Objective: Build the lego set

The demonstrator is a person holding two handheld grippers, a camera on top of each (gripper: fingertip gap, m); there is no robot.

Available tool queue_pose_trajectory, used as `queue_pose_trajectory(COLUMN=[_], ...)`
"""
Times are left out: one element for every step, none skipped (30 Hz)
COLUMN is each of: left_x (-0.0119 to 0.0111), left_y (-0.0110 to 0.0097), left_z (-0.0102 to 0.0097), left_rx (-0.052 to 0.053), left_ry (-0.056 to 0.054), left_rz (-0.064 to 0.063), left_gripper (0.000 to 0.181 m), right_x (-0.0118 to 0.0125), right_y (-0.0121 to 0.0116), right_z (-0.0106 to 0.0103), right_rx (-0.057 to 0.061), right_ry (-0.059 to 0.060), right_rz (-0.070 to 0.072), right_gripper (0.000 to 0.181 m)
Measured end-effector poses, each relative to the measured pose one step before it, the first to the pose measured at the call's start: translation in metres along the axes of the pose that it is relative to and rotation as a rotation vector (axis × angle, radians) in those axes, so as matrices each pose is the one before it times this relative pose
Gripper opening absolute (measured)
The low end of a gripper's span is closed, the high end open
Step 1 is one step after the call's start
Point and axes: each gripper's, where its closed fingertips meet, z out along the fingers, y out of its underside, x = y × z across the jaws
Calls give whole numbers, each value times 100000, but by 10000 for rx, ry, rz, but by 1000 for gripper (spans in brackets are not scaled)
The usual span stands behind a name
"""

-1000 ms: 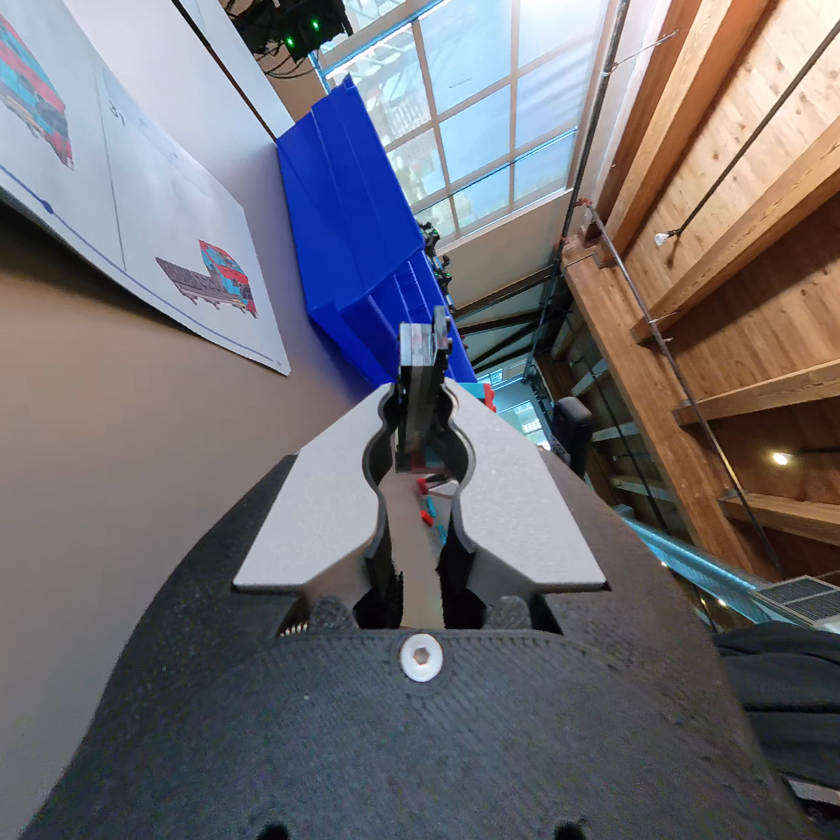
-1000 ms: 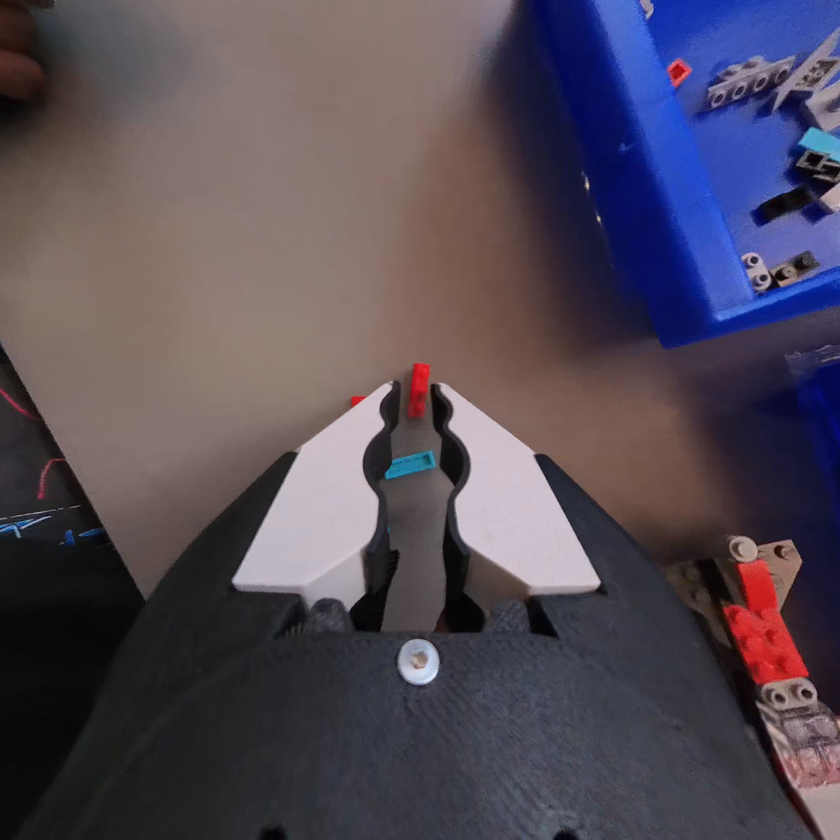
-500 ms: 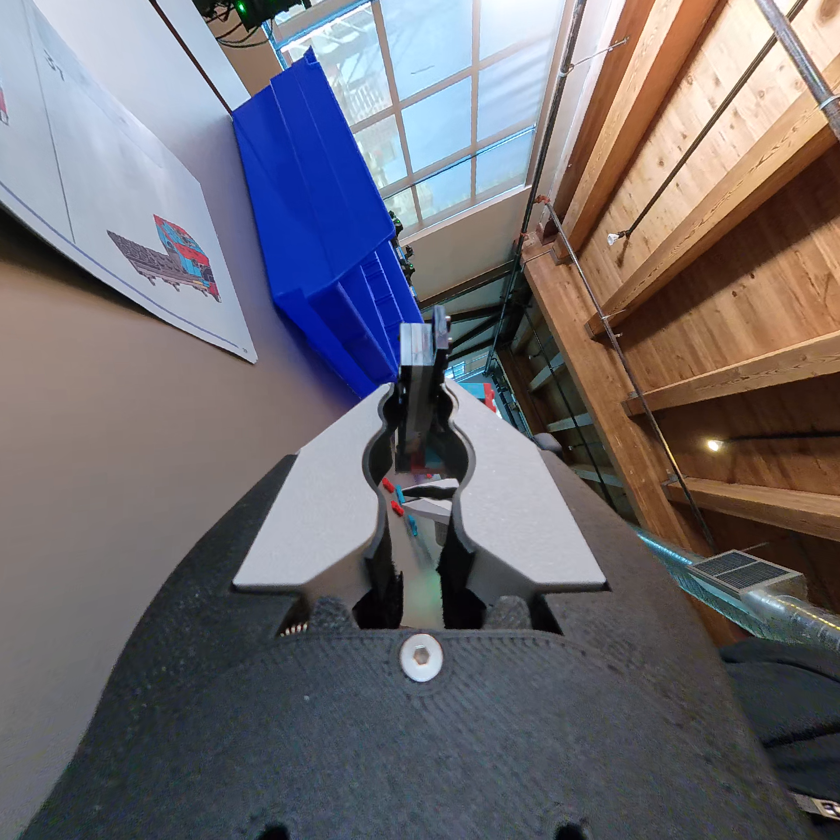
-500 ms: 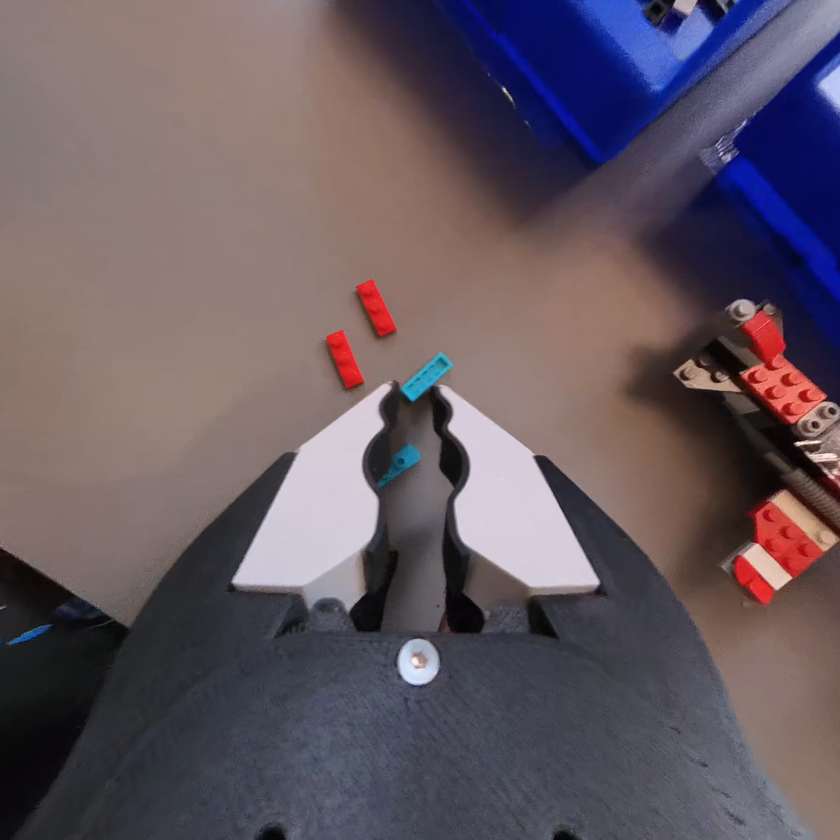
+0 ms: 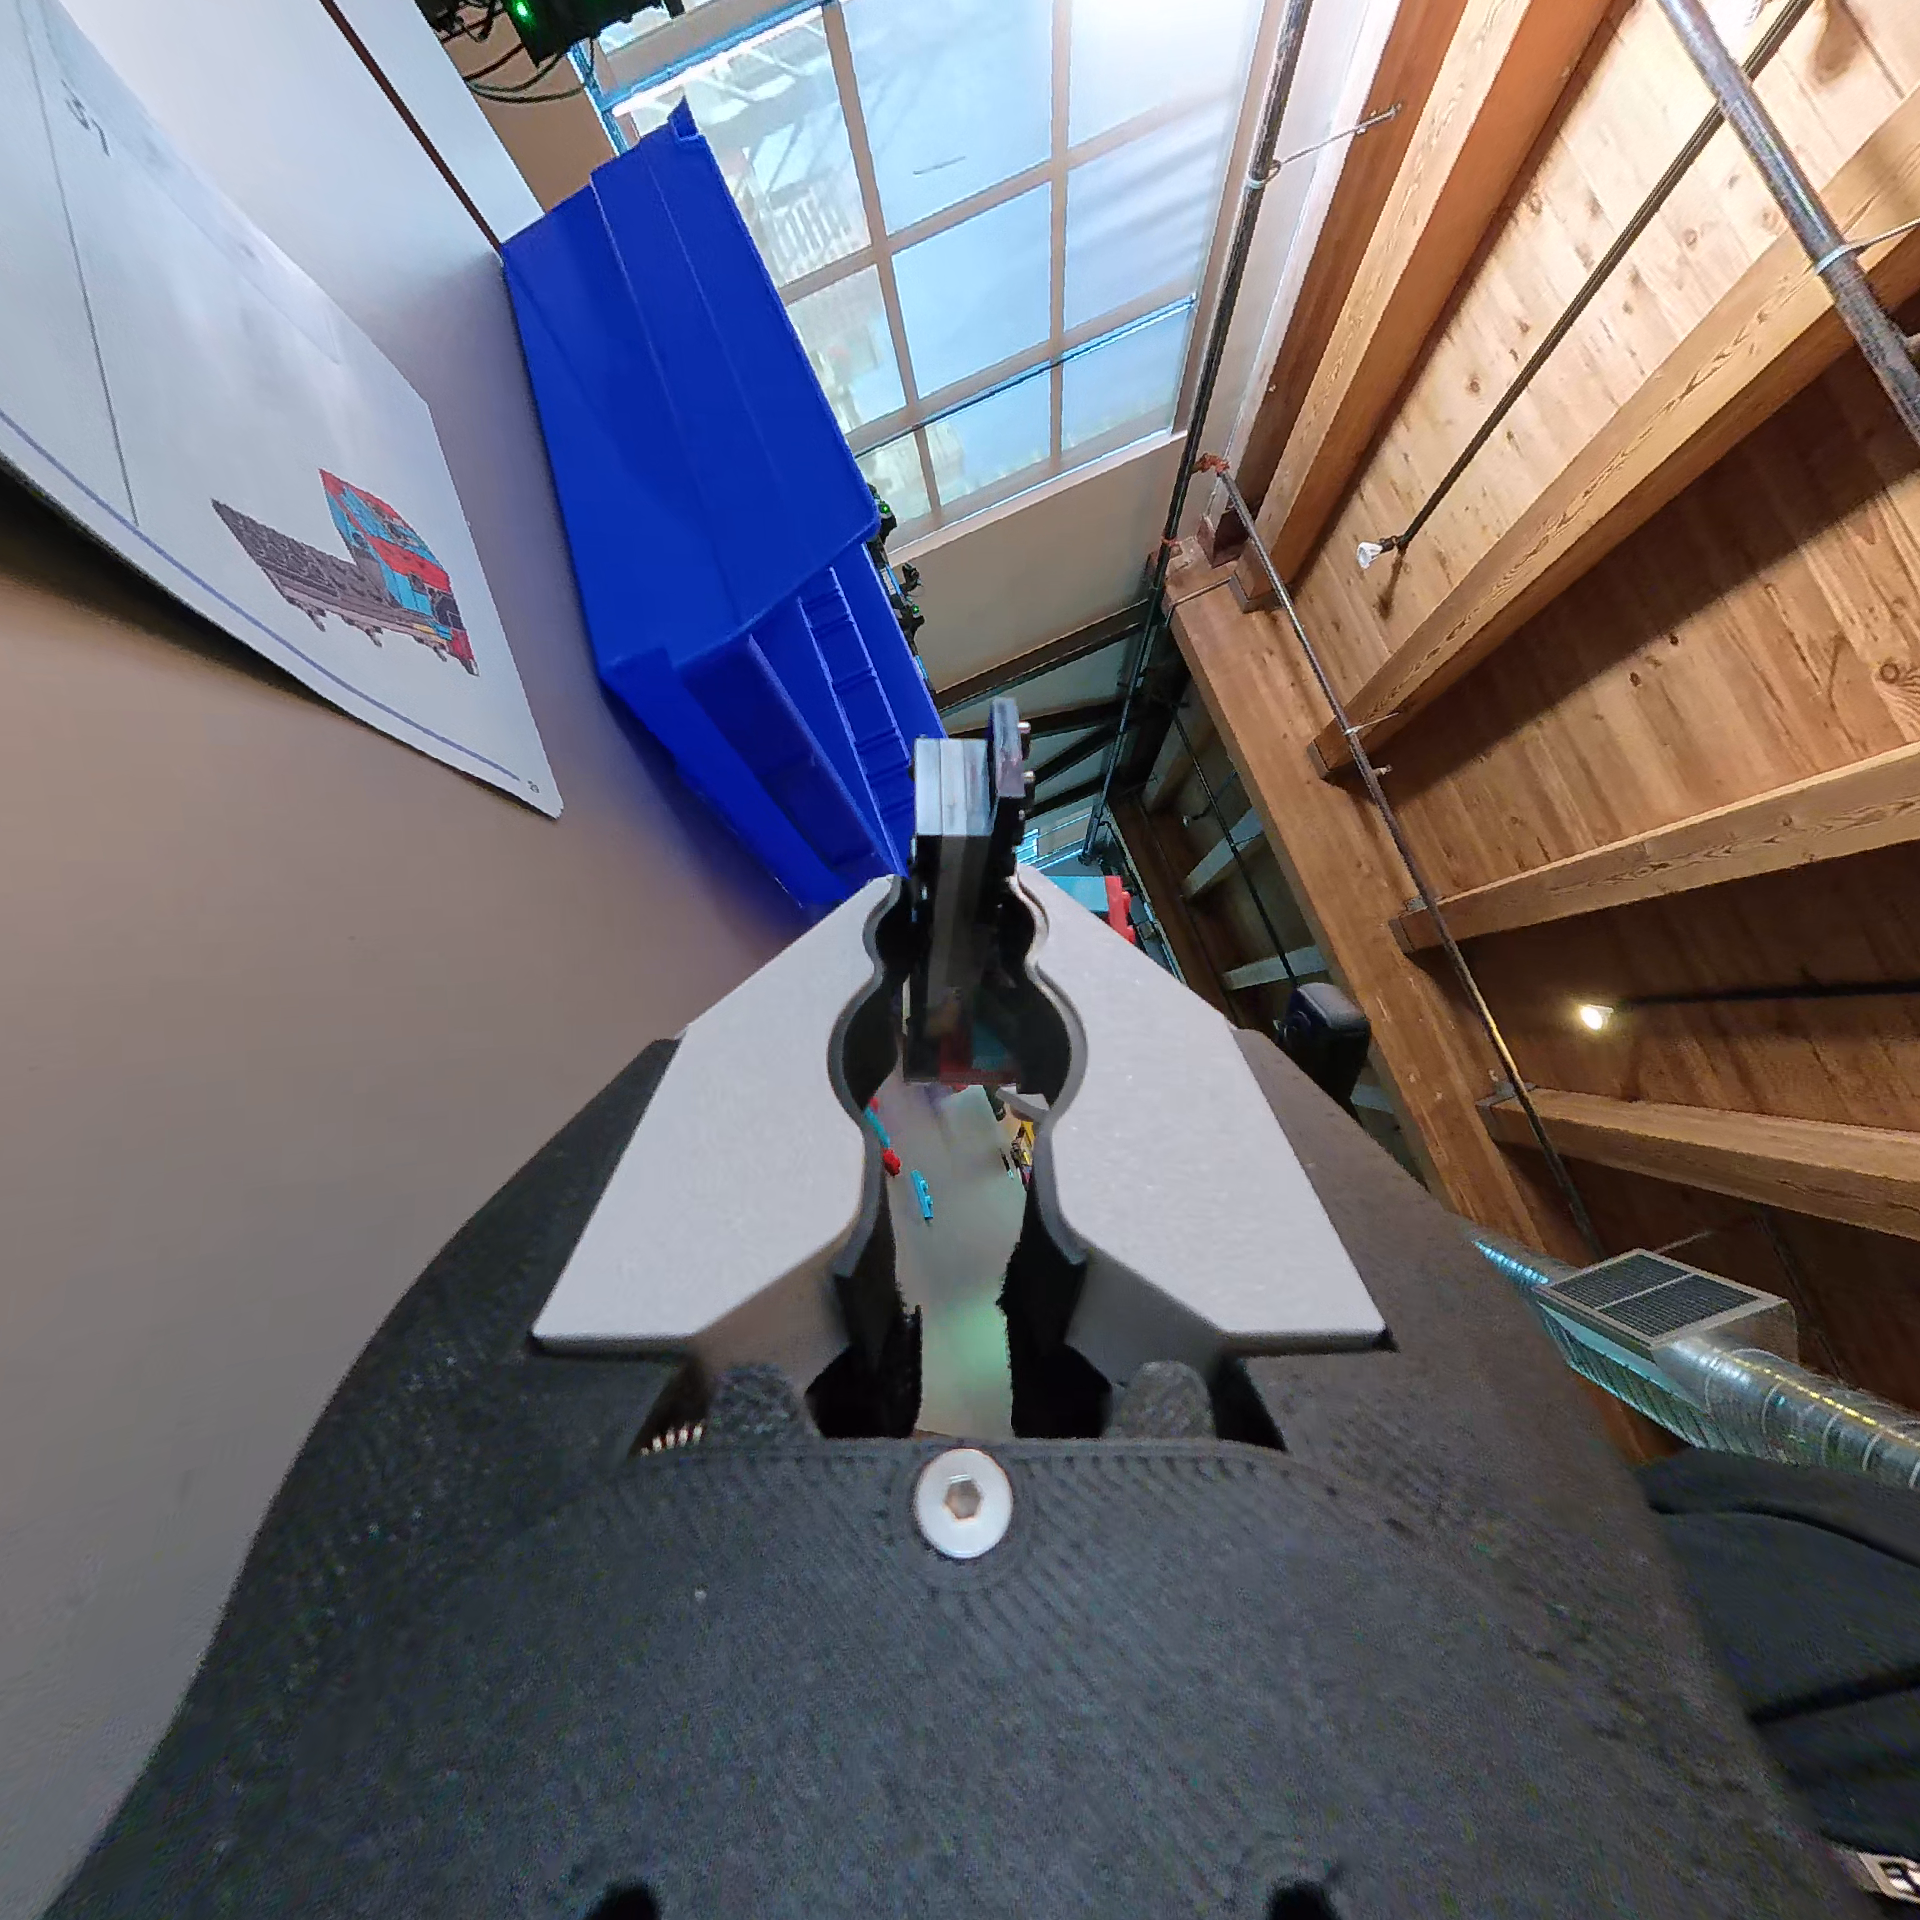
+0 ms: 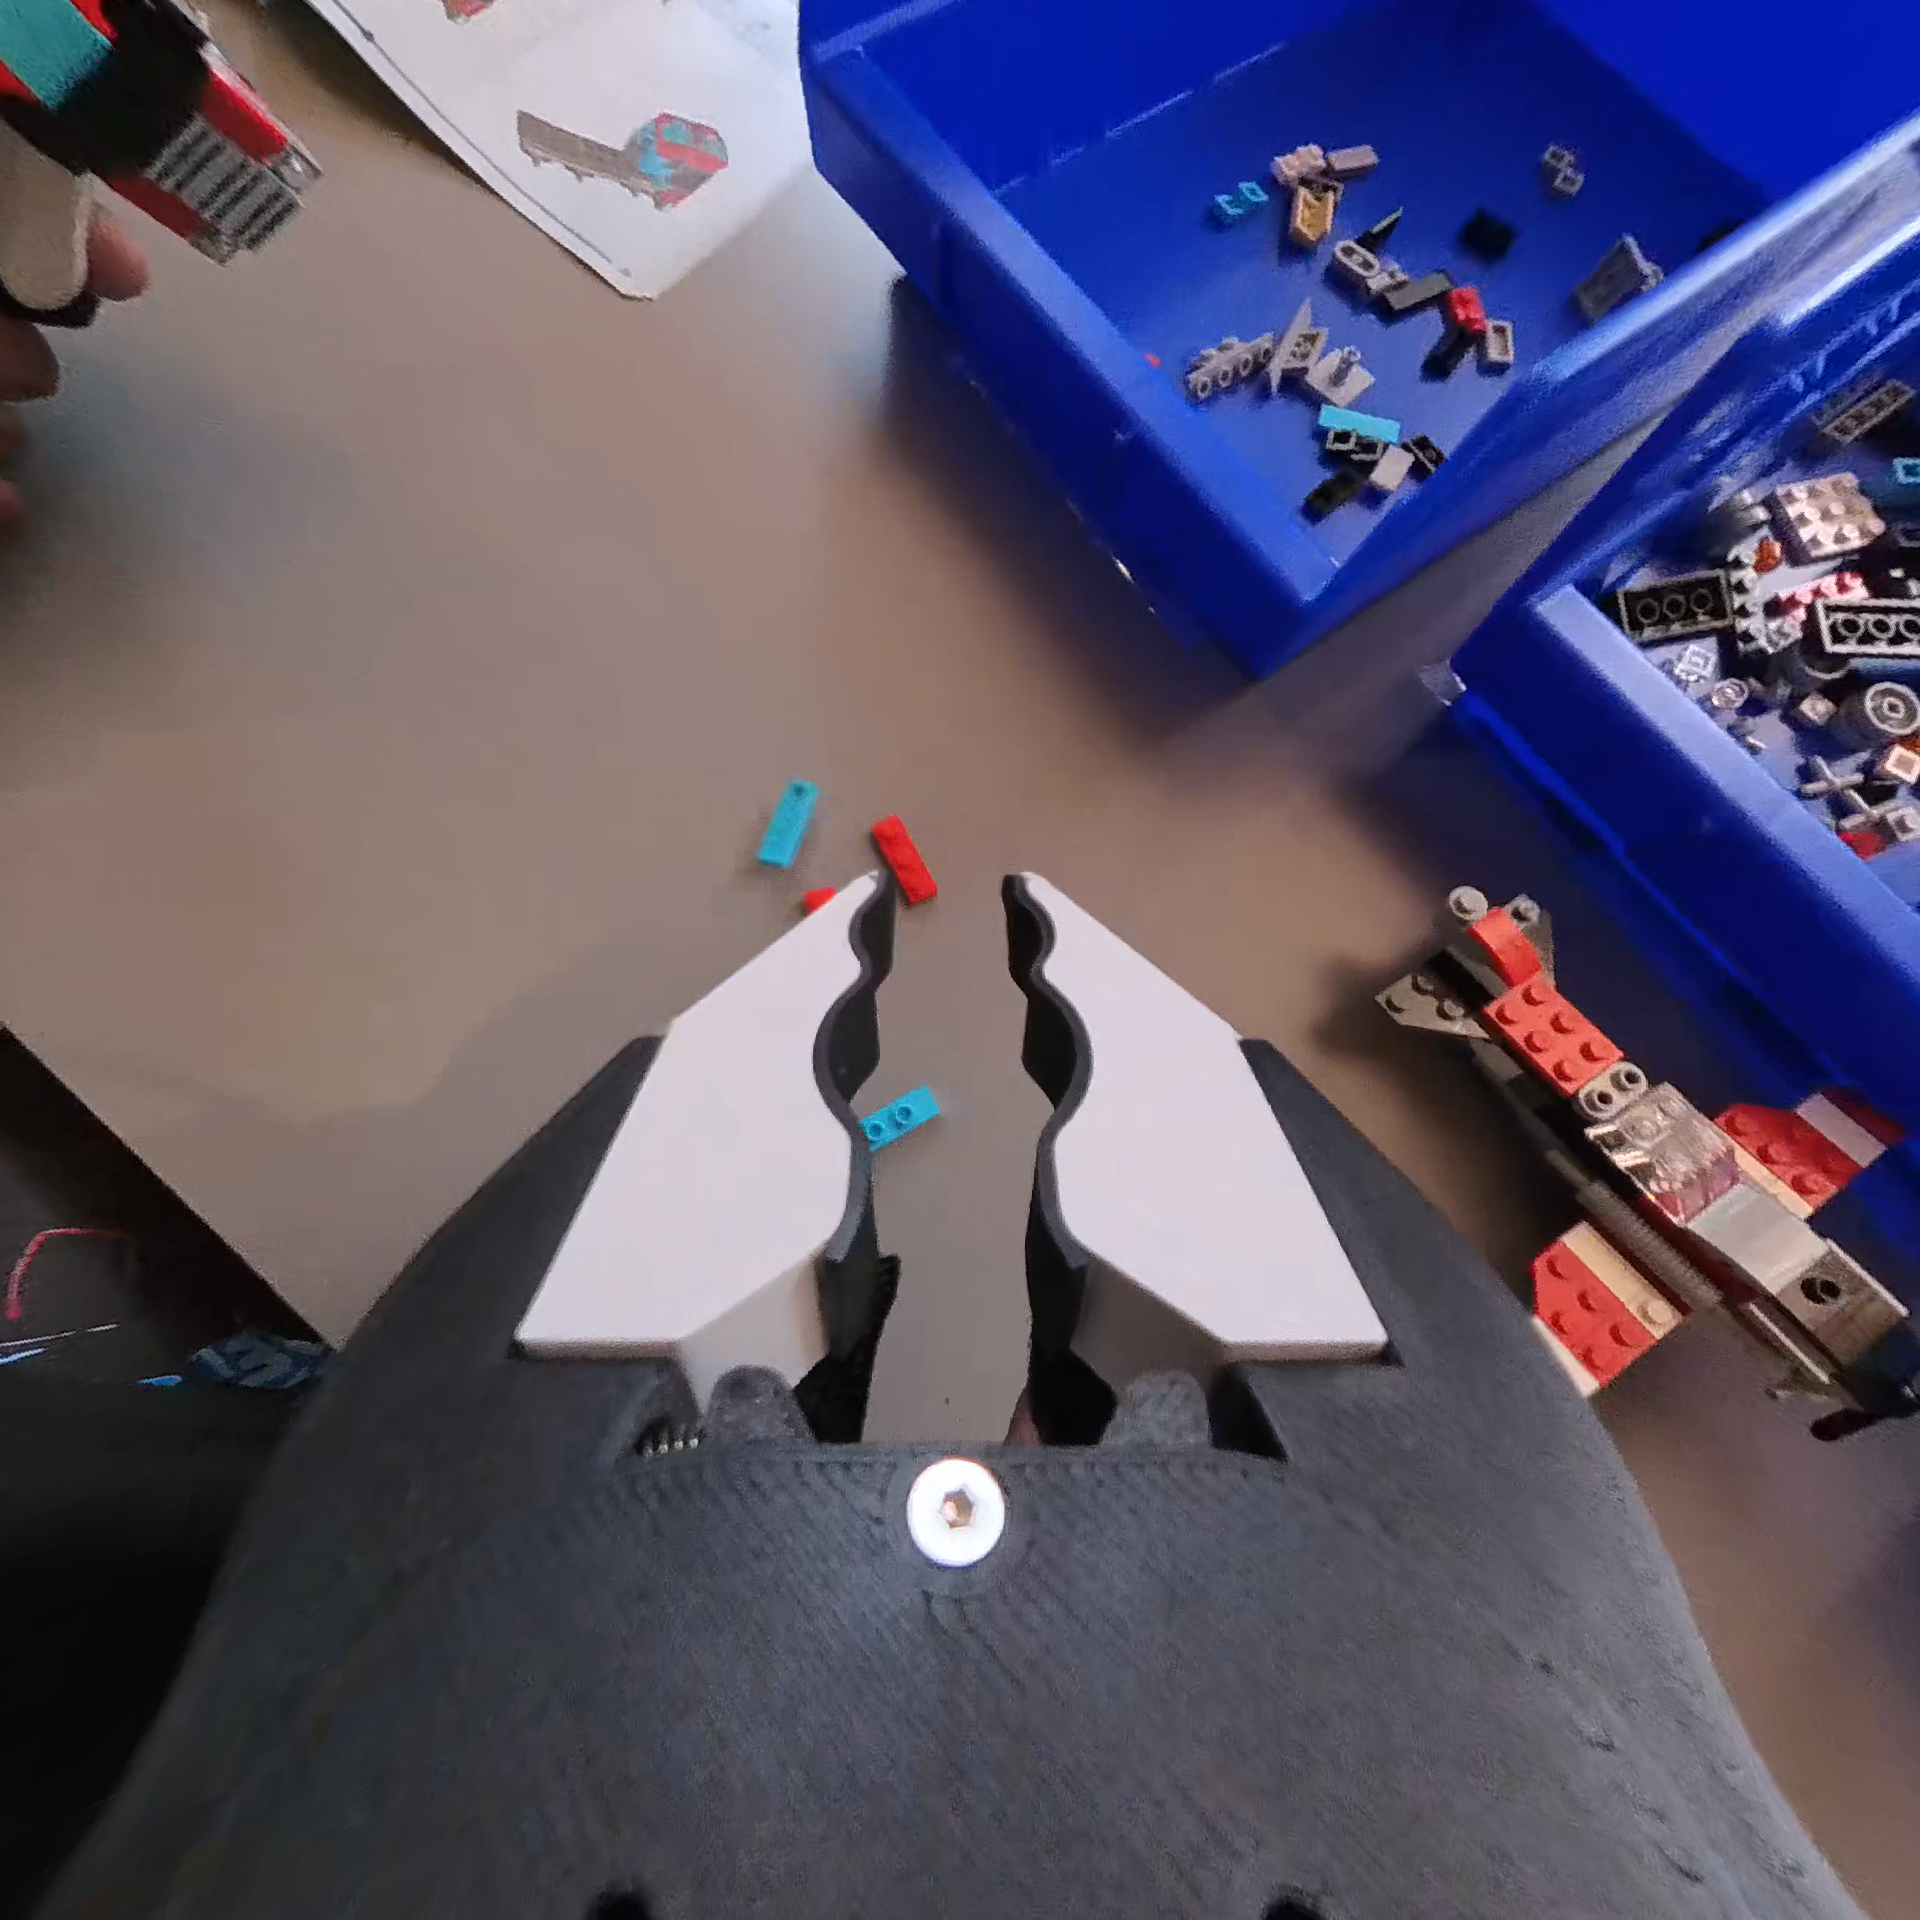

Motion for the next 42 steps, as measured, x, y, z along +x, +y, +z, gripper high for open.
queue_pose_trajectory(left_x=[-4, -5, -6, -4, -4, 1, 9, 16, 8, -4, 8, 22, -5, 7, -4, -2, -10, -23, -45, -51, -43, -61, -71, -60, -69, -80, -80, -75, -82, -60, -45, -36, -13, -4, 0, 16, 13, 10, -4, 8, 2, -6], left_y=[3, -4, 4, 2, 9, -11, 0, 1, 6, 26, 21, 19, 34, 35, 35, 45, 53, 81, 125, 135, 118, 109, 100, 83, 62, 51, 53, 57, 85, 89, 73, 50, 22, -16, -59, -49, -32, -20, -21, -4, -11, -14], left_z=[-1, 5, 12, -1, 6, -5, -3, -4, -6, -20, -14, -3, -9, -10, -7, -15, -5, 6, 32, 38, 49, 40, 41, 40, 30, 26, 31, 26, 36, 35, 37, 18, 5, -30, -51, -42, -37, -23, -24, -11, -15, -13], left_rx=[0, -2, -3, -2, -1, 1, 2, 1, 0, -4, -8, -7, -12, -15, -18, -20, -26, -41, -63, -71, -53, -44, -47, -37, -26, -20, -15, -15, -19, -20, -13, -6, 3, 20, 34, 29, 16, 12, 10, 6, 3, 7], left_ry=[2, -1, -3, -3, -4, -3, 0, 5, 3, -2, 4, 6, -3, -3, -4, -6, -10, -21, -35, -47, -57, -66, -63, -49, -47, -52, -58, -62, -57, -42, -24, -6, 5, 4, 12, 28, 27, 19, 6, 6, 11, 10], left_rz=[-3, -1, -1, -1, 1, 4, 6, 5, -2, -14, -11, 1, -5, -9, -12, -14, -16, -20, -20, -7, 15, 13, -4, -7, -21, -31, -21, -18, -34, -49, -66, -78, -49, -21, -33, -39, -38, -20, -11, -10, -12, -15], left_gripper=[15, 15, 15, 16, 16, 16, 16, 16, 16, 16, 15, 16, 16, 16, 16, 16, 16, 16, 16, 15, 16, 15, 15, 16, 16, 16, 16, 16, 16, 15, 15, 15, 15, 15, 15, 15, 16, 16, 16, 15, 15, 15], right_x=[-22, -198, -274, -339, -460, -492, -429, -214, 49, 245, 390, 363, 258, 146, 15, 50, 116, 38, -16, -122, -202, -117, -72, -85, -153, -427, -661, -811, -1003, -1116, -1148, -1169, -1068, -818, -539, -355, -206, -149, -77, -28, -131, -107], right_y=[294, 241, 207, 142, 97, 89, 92, 104, 128, 147, 149, 72, -4, -28, 66, 121, 49, 117, 156, -187, -92, -112, -111, -203, -505, -896, -1259, -1588, -1787, -1939, -1915, -1741, -1521, -1222, -931, -672, -488, -292, -111, -73, -40, -2], right_z=[56, 128, 189, 248, 307, 349, 389, 398, 414, 409, 392, 353, 301, 280, 300, 304, 287, 272, 283, 143, 122, 73, 62, 32, -29, -124, -184, -177, -101, 36, 180, 332, 448, 561, 616, 652, 651, 658, 614, 513, 414, 335], right_rx=[-58, -46, -43, -31, -29, -50, -66, -81, -96, -93, -88, -54, -26, -24, -100, -144, -111, -158, -186, 32, -39, -34, -47, -17, 122, 251, 356, 423, 432, 448, 404, 308, 222, 111, 11, -42, -68, -101, -134, -98, -73, -73], right_ry=[-20, -91, -103, -107, -144, -150, -110, -22, 78, 119, 127, 73, -2, -60, -120, -56, 18, -18, -40, -92, -139, -92, -53, -45, -80, -237, -329, -353, -407, -429, -418, -423, -380, -262, -148, -75, -46, -52, -12, 18, -31, -18], right_rz=[36, 44, 38, 24, 5, -25, -86, -148, -180, -172, -110, -77, -65, -39, -49, -74, -95, -87, -72, -45, -8, -25, -56, -46, 20, 85, 70, 24, -15, -48, -84, -120, -146, -161, -193, -230, -151, -96, -89, -96, -90, -71], right_gripper=[22, 21, 21, 21, 21, 21, 21, 21, 21, 21, 20, 20, 20, 20, 19, 19, 19, 19, 17, 12, 9, 8, 8, 8, 8, 8, 8, 8, 8, 8, 8, 8, 8, 8, 8, 8, 8, 8, 8, 8, 8, 8])
